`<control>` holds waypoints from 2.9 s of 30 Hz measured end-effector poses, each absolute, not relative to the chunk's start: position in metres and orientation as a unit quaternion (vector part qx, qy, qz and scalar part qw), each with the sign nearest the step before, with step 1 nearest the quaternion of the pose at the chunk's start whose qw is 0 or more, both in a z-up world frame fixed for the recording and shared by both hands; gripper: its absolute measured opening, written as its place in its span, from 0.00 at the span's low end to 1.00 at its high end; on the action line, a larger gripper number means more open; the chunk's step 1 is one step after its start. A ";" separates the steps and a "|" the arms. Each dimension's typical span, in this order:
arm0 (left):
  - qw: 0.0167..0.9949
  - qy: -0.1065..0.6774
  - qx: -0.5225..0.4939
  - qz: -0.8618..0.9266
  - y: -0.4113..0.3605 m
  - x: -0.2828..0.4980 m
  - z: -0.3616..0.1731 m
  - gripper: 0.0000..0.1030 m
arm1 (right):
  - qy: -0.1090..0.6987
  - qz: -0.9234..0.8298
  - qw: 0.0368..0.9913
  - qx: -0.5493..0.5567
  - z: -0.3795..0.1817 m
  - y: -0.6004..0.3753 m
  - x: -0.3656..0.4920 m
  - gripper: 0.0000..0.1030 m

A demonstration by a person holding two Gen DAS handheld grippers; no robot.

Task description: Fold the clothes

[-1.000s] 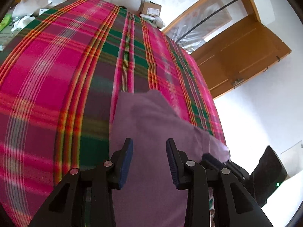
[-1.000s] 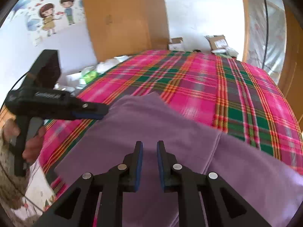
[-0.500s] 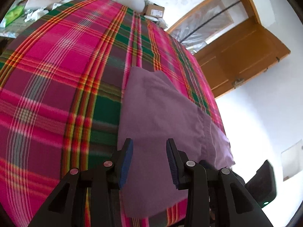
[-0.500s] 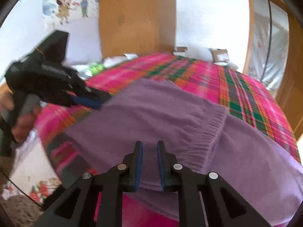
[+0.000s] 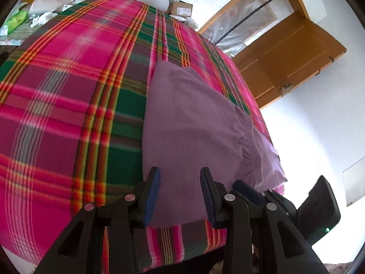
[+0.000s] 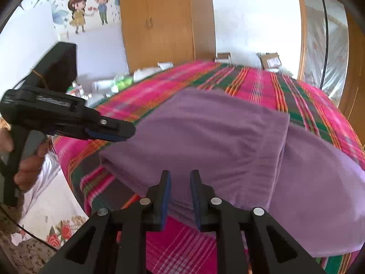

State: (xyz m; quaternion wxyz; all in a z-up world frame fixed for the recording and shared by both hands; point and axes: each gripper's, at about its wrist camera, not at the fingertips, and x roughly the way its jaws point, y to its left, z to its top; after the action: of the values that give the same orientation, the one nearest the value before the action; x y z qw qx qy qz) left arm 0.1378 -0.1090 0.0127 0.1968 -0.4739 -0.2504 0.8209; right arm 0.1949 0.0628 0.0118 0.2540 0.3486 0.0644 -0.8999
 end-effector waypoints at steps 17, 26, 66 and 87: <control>0.206 -0.302 -0.466 0.806 -0.146 0.146 0.010 0.37 | 0.063 -0.893 0.305 0.326 0.033 0.023 0.203 0.29; 0.220 -0.333 -0.497 0.770 -0.148 0.135 -0.010 0.37 | 0.109 -0.871 0.344 0.332 0.016 -0.013 0.211 0.49; 0.259 -0.385 -0.491 0.738 -0.146 0.108 -0.011 0.61 | 0.143 -0.910 0.252 0.297 0.009 -0.023 0.219 0.11; 0.285 -0.394 -0.513 0.707 -0.125 0.043 -0.018 0.54 | 0.091 -0.914 0.277 0.282 0.035 -0.004 0.229 0.10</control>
State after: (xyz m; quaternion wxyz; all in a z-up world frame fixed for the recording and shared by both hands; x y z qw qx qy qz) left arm 0.0430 -0.1245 -0.0184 0.2851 -0.5135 -0.3940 0.7070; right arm 0.2292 -0.0043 0.0347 0.2766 0.2820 0.0910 -0.9141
